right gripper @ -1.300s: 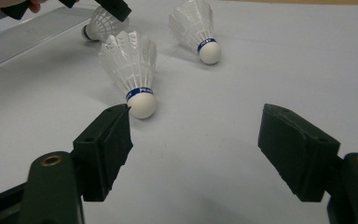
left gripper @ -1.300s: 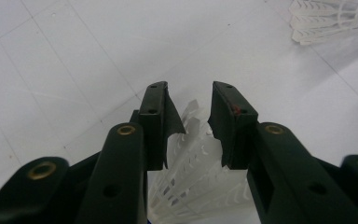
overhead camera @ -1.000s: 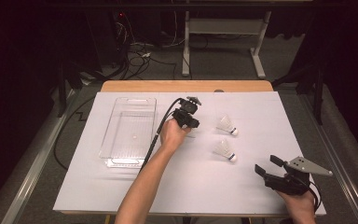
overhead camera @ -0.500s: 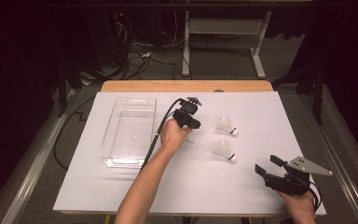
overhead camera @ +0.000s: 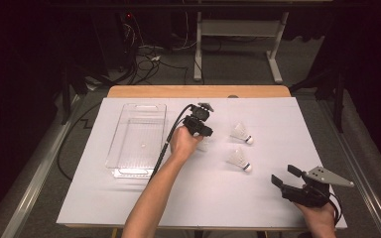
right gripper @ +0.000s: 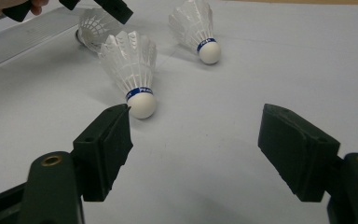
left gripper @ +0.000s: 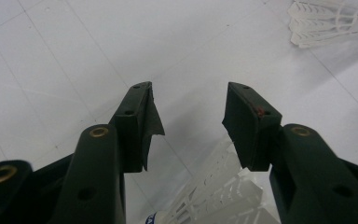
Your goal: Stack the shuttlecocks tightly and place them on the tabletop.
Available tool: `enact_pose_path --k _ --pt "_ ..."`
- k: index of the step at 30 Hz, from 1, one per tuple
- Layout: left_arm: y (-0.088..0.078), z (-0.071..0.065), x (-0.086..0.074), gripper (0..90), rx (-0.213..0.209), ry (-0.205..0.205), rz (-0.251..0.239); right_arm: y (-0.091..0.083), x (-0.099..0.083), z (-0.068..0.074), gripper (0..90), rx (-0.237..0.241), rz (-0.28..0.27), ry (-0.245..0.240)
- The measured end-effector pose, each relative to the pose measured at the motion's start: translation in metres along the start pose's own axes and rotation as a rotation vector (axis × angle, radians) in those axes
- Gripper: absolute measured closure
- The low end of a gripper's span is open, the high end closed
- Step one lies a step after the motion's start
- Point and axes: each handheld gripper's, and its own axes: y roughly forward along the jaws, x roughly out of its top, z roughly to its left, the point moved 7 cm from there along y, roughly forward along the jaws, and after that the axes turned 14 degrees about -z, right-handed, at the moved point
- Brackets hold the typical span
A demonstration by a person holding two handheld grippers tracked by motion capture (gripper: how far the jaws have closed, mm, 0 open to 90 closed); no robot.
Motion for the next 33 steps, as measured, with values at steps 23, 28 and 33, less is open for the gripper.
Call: enact_pose_path --k 23,28,33 --pt "0.0018 -0.0012 -0.0013 45.9 -0.013 -0.018 0.005 -0.0001 -0.0001 0.0001 26.0 0.0 0.001 0.001" --pt "0.0001 -0.001 -0.0001 45.3 -0.031 -0.033 -0.004 0.0001 -0.0002 0.0002 26.0 0.0 0.002 0.003" --pt "-0.0036 -0.0043 0.0011 43.7 -0.058 -0.039 -0.013 0.0001 -0.0002 0.0001 26.0 -0.001 0.002 0.001"
